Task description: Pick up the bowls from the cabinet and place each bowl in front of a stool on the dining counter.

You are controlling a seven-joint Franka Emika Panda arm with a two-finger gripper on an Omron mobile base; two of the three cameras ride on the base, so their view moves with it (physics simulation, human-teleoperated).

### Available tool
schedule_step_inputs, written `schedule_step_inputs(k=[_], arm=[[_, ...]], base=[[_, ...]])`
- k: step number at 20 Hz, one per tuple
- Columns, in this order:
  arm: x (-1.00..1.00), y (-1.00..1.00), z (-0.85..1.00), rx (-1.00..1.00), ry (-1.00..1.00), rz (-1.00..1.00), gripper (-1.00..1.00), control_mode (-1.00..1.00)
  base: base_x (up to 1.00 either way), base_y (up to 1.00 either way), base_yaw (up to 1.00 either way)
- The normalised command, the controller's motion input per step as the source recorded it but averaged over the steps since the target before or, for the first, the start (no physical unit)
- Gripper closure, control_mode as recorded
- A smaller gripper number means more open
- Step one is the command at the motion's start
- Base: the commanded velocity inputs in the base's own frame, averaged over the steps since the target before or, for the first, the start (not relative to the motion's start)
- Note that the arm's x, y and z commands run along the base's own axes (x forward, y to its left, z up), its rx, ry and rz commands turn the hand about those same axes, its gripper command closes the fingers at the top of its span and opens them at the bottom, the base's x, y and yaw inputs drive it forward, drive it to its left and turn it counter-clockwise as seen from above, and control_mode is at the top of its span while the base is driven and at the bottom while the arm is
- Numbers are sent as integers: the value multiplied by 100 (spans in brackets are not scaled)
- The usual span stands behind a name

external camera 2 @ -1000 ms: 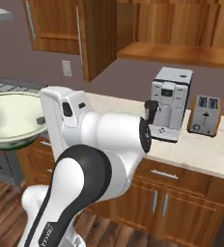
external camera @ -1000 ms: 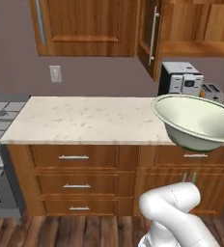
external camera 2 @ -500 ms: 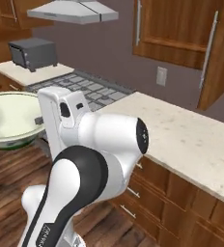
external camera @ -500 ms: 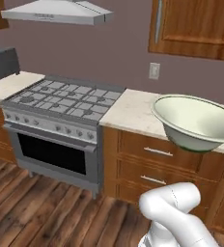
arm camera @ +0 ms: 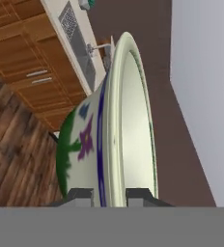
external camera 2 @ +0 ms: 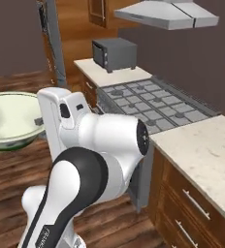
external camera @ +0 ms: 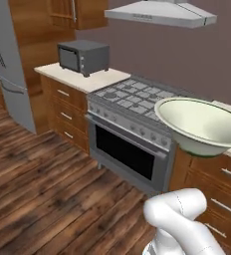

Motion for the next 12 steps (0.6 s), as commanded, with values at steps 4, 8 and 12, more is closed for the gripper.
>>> schedule_step_inputs(k=[4, 8, 12], arm=[[0, 0, 0, 0, 0, 0, 100, 100], [0, 0, 0, 0, 0, 0, 100, 100], [0, 0, 0, 0, 0, 0, 100, 100]], base=[[53, 89, 44], [57, 78, 45], [59, 81, 42]])
